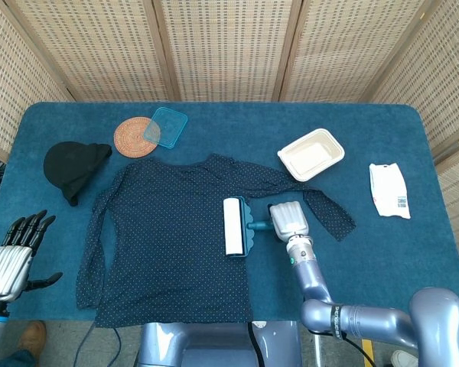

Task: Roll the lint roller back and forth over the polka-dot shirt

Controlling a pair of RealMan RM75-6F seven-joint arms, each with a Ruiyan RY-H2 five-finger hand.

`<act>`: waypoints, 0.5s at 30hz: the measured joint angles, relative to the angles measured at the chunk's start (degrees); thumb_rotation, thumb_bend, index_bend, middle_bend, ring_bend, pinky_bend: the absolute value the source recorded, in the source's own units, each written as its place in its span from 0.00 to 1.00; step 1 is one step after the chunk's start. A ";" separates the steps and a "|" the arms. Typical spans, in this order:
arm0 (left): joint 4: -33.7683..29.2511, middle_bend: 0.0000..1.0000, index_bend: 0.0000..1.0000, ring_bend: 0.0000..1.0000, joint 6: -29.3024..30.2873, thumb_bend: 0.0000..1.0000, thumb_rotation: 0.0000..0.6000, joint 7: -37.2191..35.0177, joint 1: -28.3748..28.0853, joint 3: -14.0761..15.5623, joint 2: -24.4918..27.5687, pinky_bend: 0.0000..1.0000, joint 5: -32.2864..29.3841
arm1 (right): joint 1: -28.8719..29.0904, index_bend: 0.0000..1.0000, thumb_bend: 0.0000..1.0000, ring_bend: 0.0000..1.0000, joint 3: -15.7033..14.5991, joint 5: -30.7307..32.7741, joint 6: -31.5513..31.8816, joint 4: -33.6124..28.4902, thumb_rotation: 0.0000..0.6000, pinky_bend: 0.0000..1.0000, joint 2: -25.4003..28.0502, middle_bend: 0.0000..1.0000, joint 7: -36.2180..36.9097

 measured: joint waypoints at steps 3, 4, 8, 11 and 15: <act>-0.01 0.00 0.00 0.00 -0.26 0.00 1.00 0.26 -0.17 -0.04 -0.12 0.00 -0.24 | 0.36 0.41 0.38 1.00 0.22 0.15 -0.05 0.48 1.00 1.00 -0.75 1.00 0.09; -0.02 0.00 0.00 0.00 -0.30 0.00 1.00 0.31 -0.20 -0.06 -0.13 0.00 -0.31 | 0.52 0.41 0.38 1.00 0.30 0.31 -0.05 0.74 1.00 1.00 -1.05 1.00 0.02; 0.05 0.00 0.00 0.00 -0.26 0.00 1.00 0.29 -0.21 -0.12 -0.18 0.00 -0.52 | 1.24 0.42 0.39 1.00 0.44 1.20 -0.06 1.98 1.00 1.00 -2.21 1.00 -0.80; 0.09 0.00 0.00 0.00 -0.39 0.00 1.00 0.19 -0.29 -0.21 -0.16 0.00 -0.82 | 1.66 0.42 0.40 1.00 0.43 1.77 -0.05 2.77 1.00 1.00 -3.03 1.00 -1.43; 0.22 0.00 0.00 0.00 -0.57 0.00 1.00 -0.01 -0.42 -0.35 -0.14 0.00 -1.20 | 2.28 0.42 0.41 1.00 0.51 2.22 -0.10 3.57 1.00 1.00 -4.17 1.00 -2.01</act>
